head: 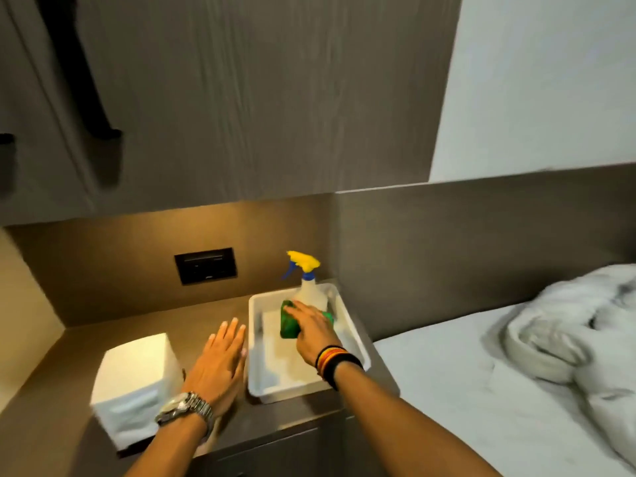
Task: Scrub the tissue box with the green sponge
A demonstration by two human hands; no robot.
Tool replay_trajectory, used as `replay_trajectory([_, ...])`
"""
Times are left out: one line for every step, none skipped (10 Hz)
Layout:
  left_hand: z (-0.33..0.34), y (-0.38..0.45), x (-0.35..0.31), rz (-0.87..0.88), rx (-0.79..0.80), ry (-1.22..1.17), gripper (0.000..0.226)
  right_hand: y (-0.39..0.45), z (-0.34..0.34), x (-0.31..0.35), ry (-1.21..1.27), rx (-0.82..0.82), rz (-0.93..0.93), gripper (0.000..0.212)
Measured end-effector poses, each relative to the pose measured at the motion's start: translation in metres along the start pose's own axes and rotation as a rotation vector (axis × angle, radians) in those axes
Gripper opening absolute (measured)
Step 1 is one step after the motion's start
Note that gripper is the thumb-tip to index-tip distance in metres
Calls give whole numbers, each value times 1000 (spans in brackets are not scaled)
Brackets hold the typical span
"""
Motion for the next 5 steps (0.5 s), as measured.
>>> replay_trajectory([36, 2, -20, -63, 135, 82, 62, 5, 32, -38, -256, 306, 127, 74])
replay_trajectory([59, -3, -28, -105, 223, 80, 57, -4, 70, -63, -372, 679, 275, 74])
replay_trajectory([62, -5, -22, -129, 206, 73, 61, -8, 87, -69, -444, 726, 325, 76])
replay_trajectory([53, -3, -20, -103, 156, 93, 75, -3, 89, -74, -453, 652, 299, 75])
replay_trajectory([30, -5, -21, -69, 56, 53, 82, -2, 75, -60, -345, 506, 207, 67])
Point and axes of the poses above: each hand's wrist, its own y-axis towards the middle knuckle, its own z-axis out of the palm, x = y × z, the point moved 8 cm from there along y, towards the middle knuckle, and after that the axes turned 6 degrees about y, right-handed, at the moved point
